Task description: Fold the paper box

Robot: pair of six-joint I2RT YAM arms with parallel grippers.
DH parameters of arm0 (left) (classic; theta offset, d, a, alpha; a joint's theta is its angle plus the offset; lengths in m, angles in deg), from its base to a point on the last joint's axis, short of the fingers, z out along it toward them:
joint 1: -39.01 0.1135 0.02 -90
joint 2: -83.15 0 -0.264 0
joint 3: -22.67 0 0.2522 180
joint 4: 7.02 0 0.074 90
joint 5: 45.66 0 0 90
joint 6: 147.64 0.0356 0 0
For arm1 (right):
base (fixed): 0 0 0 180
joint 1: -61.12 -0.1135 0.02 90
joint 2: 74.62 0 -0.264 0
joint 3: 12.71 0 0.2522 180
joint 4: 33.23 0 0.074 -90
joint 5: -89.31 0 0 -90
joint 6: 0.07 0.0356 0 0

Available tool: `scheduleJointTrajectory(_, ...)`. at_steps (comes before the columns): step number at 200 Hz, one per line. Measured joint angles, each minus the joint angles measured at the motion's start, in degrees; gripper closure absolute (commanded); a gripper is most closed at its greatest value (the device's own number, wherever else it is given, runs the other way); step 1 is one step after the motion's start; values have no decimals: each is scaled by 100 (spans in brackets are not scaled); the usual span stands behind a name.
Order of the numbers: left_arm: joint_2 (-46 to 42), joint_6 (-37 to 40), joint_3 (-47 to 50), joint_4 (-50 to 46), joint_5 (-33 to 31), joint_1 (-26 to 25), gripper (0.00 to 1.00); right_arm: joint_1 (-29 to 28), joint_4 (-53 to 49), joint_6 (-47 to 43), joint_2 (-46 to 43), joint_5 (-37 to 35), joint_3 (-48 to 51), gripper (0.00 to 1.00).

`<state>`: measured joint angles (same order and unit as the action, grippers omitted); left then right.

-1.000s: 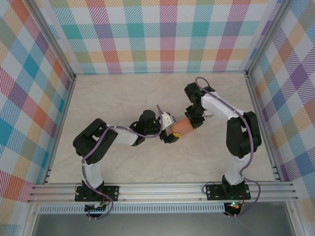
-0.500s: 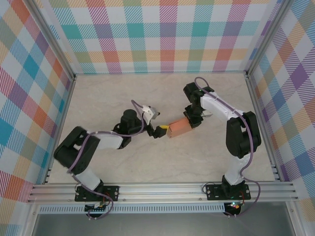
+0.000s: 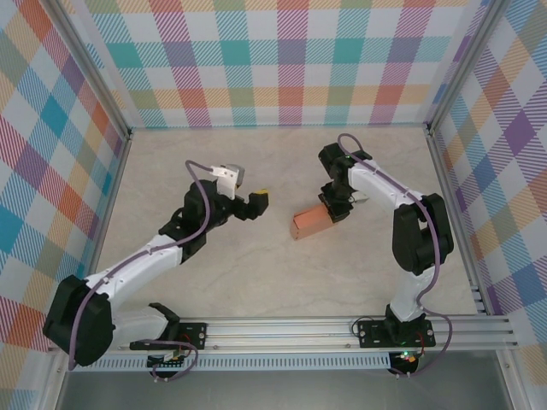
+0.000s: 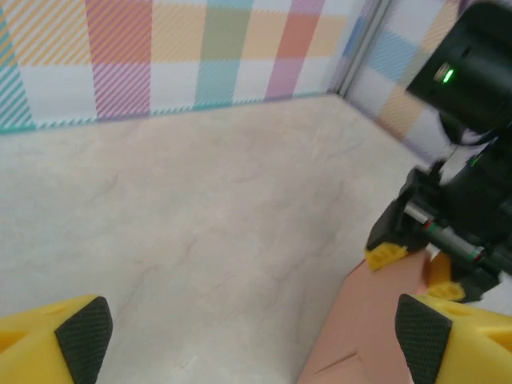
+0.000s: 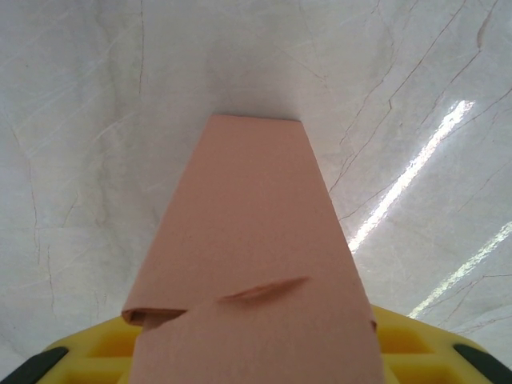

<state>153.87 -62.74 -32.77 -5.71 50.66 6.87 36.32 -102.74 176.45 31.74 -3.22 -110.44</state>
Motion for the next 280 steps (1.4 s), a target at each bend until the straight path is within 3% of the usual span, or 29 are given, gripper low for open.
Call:
scheduleJointTrajectory(23, 560, 153, 0, -66, 46, -173, 0, 0, 0, -4, 0, -2, 0, 68)
scheduleJointTrajectory(57, 1246, 977, 138, 201, 516, -391, 0, 0, 2, -26, 4, 9, 0, 68)
scheduleJointTrajectory(113, 2120, 1233, 170, 1532, 1051, -411, 0, 4, 11, -42, 11, 26, 0, 68)
scheduleJointTrajectory(149, 2282, 1200, 170, 1965, 1241, -411, 0, 9, 11, -48, 11, 39, 0, 68)
scheduleJointTrajectory(280, 2535, 1355, -59, 2050, 1685, -404, 4, 31, -7, -179, 48, 101, -37, 68)
